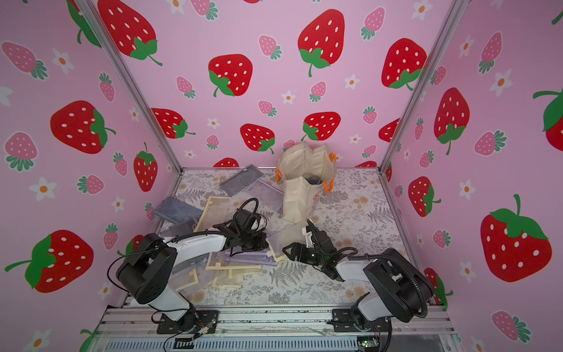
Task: Put the pencil pouch into the canvas bag
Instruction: Pick up the pencil pouch from the center of the board.
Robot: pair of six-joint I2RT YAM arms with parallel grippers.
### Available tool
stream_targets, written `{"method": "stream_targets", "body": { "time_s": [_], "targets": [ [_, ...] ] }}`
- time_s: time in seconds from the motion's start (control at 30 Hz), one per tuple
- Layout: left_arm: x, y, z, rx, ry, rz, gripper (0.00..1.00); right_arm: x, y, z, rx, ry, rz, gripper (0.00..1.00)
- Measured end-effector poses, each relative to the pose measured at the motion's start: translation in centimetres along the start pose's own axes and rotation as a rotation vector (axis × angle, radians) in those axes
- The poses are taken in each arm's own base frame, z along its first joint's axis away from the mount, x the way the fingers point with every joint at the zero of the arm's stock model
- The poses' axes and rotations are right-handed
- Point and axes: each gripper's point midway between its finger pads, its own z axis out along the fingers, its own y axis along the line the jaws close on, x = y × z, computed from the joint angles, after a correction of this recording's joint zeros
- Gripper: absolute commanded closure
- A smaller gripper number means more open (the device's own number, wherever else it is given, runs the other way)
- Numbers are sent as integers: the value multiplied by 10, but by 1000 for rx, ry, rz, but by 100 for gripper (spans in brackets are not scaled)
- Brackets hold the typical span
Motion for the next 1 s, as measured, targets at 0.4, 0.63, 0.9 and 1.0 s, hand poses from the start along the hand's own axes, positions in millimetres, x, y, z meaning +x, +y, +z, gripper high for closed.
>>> {"method": "stream_targets", "body": {
  "time_s": [0.4, 0.63, 0.9, 1.0],
  "targets": [
    [39, -33, -11, 27, 61, 105, 89, 1, -13, -17, 10, -52, 45, 16],
    [-21, -59, -20, 10, 0, 181, 47, 1, -20, -27, 24, -84, 70, 17],
    [-71, -58, 8, -21, -6, 234, 39, 3, -24, -34, 29, -102, 75, 17],
    [-69, -45, 26, -34, 36, 230, 39, 2, -24, -32, 26, -105, 73, 17]
  ]
}}
